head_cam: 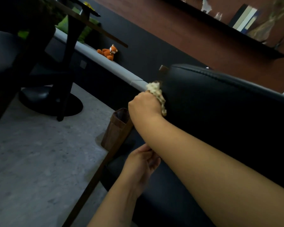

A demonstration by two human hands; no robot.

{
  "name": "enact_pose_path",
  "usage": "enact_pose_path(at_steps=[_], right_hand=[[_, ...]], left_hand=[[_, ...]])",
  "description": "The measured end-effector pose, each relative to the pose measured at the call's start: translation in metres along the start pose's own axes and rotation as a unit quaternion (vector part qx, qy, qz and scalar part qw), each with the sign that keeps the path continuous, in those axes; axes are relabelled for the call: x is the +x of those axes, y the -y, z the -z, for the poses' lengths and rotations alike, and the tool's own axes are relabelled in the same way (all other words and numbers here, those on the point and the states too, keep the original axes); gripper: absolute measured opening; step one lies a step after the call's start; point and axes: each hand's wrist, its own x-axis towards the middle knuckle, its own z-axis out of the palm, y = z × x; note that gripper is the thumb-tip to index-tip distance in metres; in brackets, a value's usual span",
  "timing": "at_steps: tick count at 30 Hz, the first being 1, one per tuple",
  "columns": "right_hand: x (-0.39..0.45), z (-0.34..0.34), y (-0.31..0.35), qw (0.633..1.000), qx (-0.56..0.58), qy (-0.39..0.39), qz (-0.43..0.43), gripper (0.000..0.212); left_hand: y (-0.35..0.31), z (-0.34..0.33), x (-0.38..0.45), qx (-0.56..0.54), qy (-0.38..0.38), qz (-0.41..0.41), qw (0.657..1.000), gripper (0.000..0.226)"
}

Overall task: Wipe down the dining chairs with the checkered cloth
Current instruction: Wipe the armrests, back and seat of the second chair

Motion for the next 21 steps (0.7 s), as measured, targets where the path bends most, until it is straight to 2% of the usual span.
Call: enact_pose_path(at_steps=[3, 7, 10, 12, 14, 16, 19, 21], right_hand=[[0.013, -0.011, 0.011, 0.999, 0.018, 0.039, 0.021, 0.022], [0.016, -0.015, 0.010, 0.998, 0.023, 0.039, 0.033, 0.018], [0.020, -0.012, 0.009, 0.995, 0.036, 0.067, 0.059, 0.027], [0.017, -0.014, 0.018, 0.988, 0.110, 0.090, 0.058, 0.029], [0.005, -0.027, 0.039, 0.959, 0.271, 0.075, 0.022, 0.027], [-0.021, -0.050, 0.072, 0.906, 0.423, 0.010, -0.007, 0.021], [-0.062, -0.089, 0.125, 0.846, 0.521, -0.098, -0.052, 0.016], [-0.076, -0.110, 0.155, 0.827, 0.543, -0.107, -0.098, 0.024]], left_hand=[[-0.005, 0.002, -0.007, 0.035, 0.006, -0.006, 0.999, 0.036], [-0.018, 0.010, -0.018, 0.072, 0.002, -0.002, 0.997, 0.042], [-0.027, 0.029, -0.023, 0.074, -0.072, 0.017, 0.994, 0.046], [-0.036, 0.045, -0.029, 0.091, -0.150, 0.025, 0.984, 0.047], [-0.044, 0.063, -0.037, 0.109, -0.214, 0.019, 0.971, 0.049], [-0.053, 0.082, -0.045, 0.115, -0.273, 0.003, 0.955, 0.050], [-0.060, 0.096, -0.051, 0.121, -0.331, -0.007, 0.936, 0.049], [-0.055, 0.095, -0.050, 0.125, -0.342, 0.003, 0.931, 0.045]])
